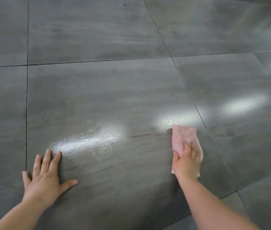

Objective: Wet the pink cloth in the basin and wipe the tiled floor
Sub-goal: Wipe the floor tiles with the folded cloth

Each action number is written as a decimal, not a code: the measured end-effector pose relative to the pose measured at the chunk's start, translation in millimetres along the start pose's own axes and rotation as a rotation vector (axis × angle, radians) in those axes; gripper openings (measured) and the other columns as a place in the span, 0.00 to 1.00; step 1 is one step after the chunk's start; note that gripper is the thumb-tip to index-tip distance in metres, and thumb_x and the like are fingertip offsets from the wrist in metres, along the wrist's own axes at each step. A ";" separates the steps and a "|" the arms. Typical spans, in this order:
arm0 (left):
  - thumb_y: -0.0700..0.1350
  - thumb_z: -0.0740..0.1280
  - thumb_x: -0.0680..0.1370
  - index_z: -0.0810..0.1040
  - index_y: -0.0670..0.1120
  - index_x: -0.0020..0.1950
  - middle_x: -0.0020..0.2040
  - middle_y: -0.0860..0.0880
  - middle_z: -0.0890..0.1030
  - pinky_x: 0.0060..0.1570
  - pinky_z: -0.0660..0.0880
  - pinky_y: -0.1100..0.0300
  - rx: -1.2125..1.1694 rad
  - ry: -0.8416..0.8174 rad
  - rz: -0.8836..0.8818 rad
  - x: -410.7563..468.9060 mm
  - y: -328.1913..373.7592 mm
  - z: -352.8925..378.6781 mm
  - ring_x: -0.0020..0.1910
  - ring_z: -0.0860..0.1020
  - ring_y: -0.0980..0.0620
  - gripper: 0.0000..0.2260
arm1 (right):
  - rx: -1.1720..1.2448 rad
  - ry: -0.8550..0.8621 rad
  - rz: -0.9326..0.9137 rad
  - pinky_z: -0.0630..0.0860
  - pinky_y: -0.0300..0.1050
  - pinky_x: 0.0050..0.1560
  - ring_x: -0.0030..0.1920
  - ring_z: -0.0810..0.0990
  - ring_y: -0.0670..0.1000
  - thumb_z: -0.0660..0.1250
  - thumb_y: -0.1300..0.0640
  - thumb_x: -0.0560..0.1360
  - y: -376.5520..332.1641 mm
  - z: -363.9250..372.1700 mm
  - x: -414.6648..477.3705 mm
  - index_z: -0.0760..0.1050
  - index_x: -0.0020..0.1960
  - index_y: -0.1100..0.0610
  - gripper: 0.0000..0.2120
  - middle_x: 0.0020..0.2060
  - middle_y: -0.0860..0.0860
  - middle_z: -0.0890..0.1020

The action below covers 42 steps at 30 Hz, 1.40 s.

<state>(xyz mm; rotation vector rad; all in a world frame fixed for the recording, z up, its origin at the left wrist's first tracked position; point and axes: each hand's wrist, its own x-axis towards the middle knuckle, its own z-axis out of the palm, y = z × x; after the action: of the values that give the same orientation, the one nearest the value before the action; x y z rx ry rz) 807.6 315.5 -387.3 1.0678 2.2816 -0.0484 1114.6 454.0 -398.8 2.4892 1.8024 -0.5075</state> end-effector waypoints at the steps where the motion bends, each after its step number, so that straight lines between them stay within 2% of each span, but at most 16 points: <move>1: 0.62 0.67 0.68 0.45 0.51 0.75 0.77 0.49 0.42 0.73 0.45 0.43 0.006 -0.006 0.000 0.1 0.0 -0.2 0.76 0.40 0.48 0.44 | -0.020 0.024 0.051 0.61 0.54 0.66 0.70 0.61 0.64 0.59 0.54 0.76 -14.8 4.7 -7.2 0.59 0.70 0.61 0.26 0.70 0.64 0.63; 3: 0.62 0.66 0.68 0.44 0.51 0.75 0.77 0.49 0.42 0.73 0.46 0.43 0.008 -0.018 -0.002 -1.5 0.8 -1.5 0.76 0.39 0.48 0.44 | 0.005 0.066 -0.066 0.67 0.57 0.62 0.65 0.67 0.69 0.57 0.50 0.73 -51.0 21.9 -28.1 0.61 0.68 0.62 0.27 0.65 0.69 0.69; 6: 0.64 0.64 0.69 0.42 0.52 0.74 0.77 0.50 0.41 0.74 0.47 0.44 0.044 -0.036 0.001 -3.6 0.2 -5.1 0.76 0.39 0.48 0.44 | -0.079 -0.004 -0.583 0.75 0.53 0.57 0.61 0.75 0.64 0.56 0.47 0.69 -101.4 39.8 -70.0 0.65 0.63 0.56 0.25 0.61 0.60 0.77; 8: 0.65 0.62 0.70 0.40 0.53 0.74 0.77 0.50 0.39 0.74 0.46 0.45 0.077 -0.054 0.009 -4.6 -1.1 -5.2 0.76 0.39 0.48 0.43 | -0.066 -0.170 -0.911 0.63 0.52 0.70 0.70 0.64 0.61 0.59 0.52 0.73 -118.0 40.9 -81.7 0.65 0.66 0.55 0.22 0.69 0.58 0.69; 10: 0.66 0.60 0.70 0.37 0.53 0.73 0.77 0.50 0.38 0.74 0.46 0.45 0.120 -0.067 0.022 -5.3 -3.4 -6.2 0.76 0.38 0.48 0.43 | -0.043 -0.391 -1.027 0.48 0.52 0.75 0.75 0.52 0.56 0.63 0.55 0.74 -118.7 36.4 -68.6 0.65 0.69 0.55 0.24 0.75 0.54 0.58; 14: 0.66 0.58 0.71 0.34 0.54 0.73 0.75 0.53 0.34 0.73 0.45 0.44 0.164 -0.093 0.057 -5.6 -11.0 -9.3 0.75 0.36 0.50 0.43 | -0.002 -0.241 -0.728 0.52 0.47 0.73 0.75 0.51 0.53 0.61 0.51 0.75 -73.7 12.3 -20.2 0.61 0.71 0.52 0.26 0.75 0.50 0.55; 18: 0.70 0.57 0.68 0.31 0.51 0.72 0.64 0.57 0.28 0.73 0.45 0.42 0.155 -0.105 0.080 -5.0 -14.3 -9.8 0.74 0.35 0.51 0.46 | 0.083 -0.037 -0.199 0.60 0.52 0.70 0.71 0.60 0.60 0.63 0.56 0.75 -39.6 -7.6 10.2 0.63 0.69 0.60 0.25 0.70 0.61 0.65; 21: 0.72 0.55 0.66 0.30 0.50 0.71 0.68 0.57 0.29 0.73 0.45 0.43 0.165 -0.123 0.074 -5.3 -12.8 -10.4 0.74 0.33 0.52 0.48 | 0.016 -0.040 -0.003 0.62 0.55 0.68 0.68 0.63 0.63 0.63 0.49 0.74 -63.6 -0.8 14.2 0.63 0.66 0.63 0.27 0.66 0.62 0.68; 23: 0.66 0.58 0.72 0.32 0.52 0.72 0.72 0.56 0.32 0.74 0.45 0.44 0.164 -0.116 0.082 -5.3 -14.3 -13.7 0.75 0.35 0.51 0.43 | -0.062 -0.084 -0.091 0.62 0.55 0.68 0.69 0.62 0.62 0.63 0.46 0.73 -91.3 5.5 -1.8 0.63 0.66 0.62 0.29 0.68 0.60 0.67; 25: 0.62 0.59 0.74 0.34 0.54 0.73 0.74 0.56 0.34 0.74 0.44 0.47 0.138 -0.101 0.080 -4.2 -23.8 -18.4 0.75 0.37 0.52 0.40 | -0.137 -0.094 -0.361 0.65 0.54 0.66 0.67 0.67 0.62 0.67 0.47 0.69 -115.5 22.0 -26.6 0.66 0.63 0.61 0.28 0.68 0.60 0.68; 28: 0.61 0.61 0.73 0.41 0.55 0.74 0.77 0.53 0.40 0.74 0.47 0.48 0.021 -0.012 -0.042 -9.0 -56.5 -22.8 0.76 0.40 0.52 0.38 | -0.150 -0.087 -0.796 0.80 0.53 0.47 0.49 0.83 0.60 0.77 0.48 0.49 -128.9 39.5 -52.9 0.71 0.47 0.54 0.30 0.50 0.57 0.83; 30: 0.62 0.63 0.72 0.43 0.55 0.74 0.77 0.52 0.42 0.74 0.49 0.49 -0.014 0.033 -0.117 -14.9 -81.0 -22.8 0.76 0.42 0.52 0.39 | -0.196 -0.079 -0.878 0.81 0.48 0.42 0.47 0.84 0.55 0.78 0.44 0.46 -125.3 36.4 -43.4 0.74 0.45 0.51 0.30 0.47 0.52 0.84; 32: 0.62 0.63 0.71 0.43 0.54 0.74 0.77 0.52 0.43 0.75 0.49 0.50 0.009 0.034 -0.122 -18.4 -95.1 -22.3 0.76 0.43 0.52 0.40 | -0.129 -0.091 -0.843 0.77 0.52 0.54 0.58 0.79 0.59 0.77 0.48 0.58 -114.2 26.6 -22.9 0.76 0.55 0.56 0.28 0.57 0.56 0.80; 34: 0.61 0.63 0.72 0.42 0.53 0.74 0.77 0.52 0.43 0.74 0.48 0.51 0.005 0.016 -0.116 -19.4 -98.2 -22.6 0.76 0.43 0.51 0.40 | -0.055 -0.071 -0.603 0.65 0.53 0.67 0.70 0.65 0.60 0.68 0.53 0.71 -99.4 16.3 -2.0 0.65 0.69 0.58 0.29 0.69 0.58 0.68; 38: 0.60 0.61 0.74 0.39 0.53 0.74 0.77 0.51 0.39 0.74 0.46 0.50 0.033 -0.028 -0.114 -16.6 -97.1 -23.6 0.76 0.39 0.51 0.39 | 0.019 0.000 -0.205 0.55 0.53 0.71 0.74 0.54 0.60 0.59 0.52 0.77 -99.6 12.5 -3.8 0.49 0.75 0.57 0.31 0.75 0.57 0.55; 42: 0.61 0.59 0.74 0.36 0.53 0.73 0.76 0.51 0.36 0.74 0.45 0.50 0.064 -0.061 -0.121 -14.5 -98.9 -24.5 0.76 0.38 0.50 0.39 | -0.039 -0.041 -0.390 0.53 0.54 0.71 0.73 0.55 0.61 0.53 0.39 0.75 -147.8 42.1 -50.3 0.54 0.74 0.56 0.33 0.75 0.58 0.56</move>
<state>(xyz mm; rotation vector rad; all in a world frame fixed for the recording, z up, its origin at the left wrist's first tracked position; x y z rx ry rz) 732.2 245.8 -380.8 0.9459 2.3010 -0.2013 953.0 447.6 -400.1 2.0870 2.2646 -0.5227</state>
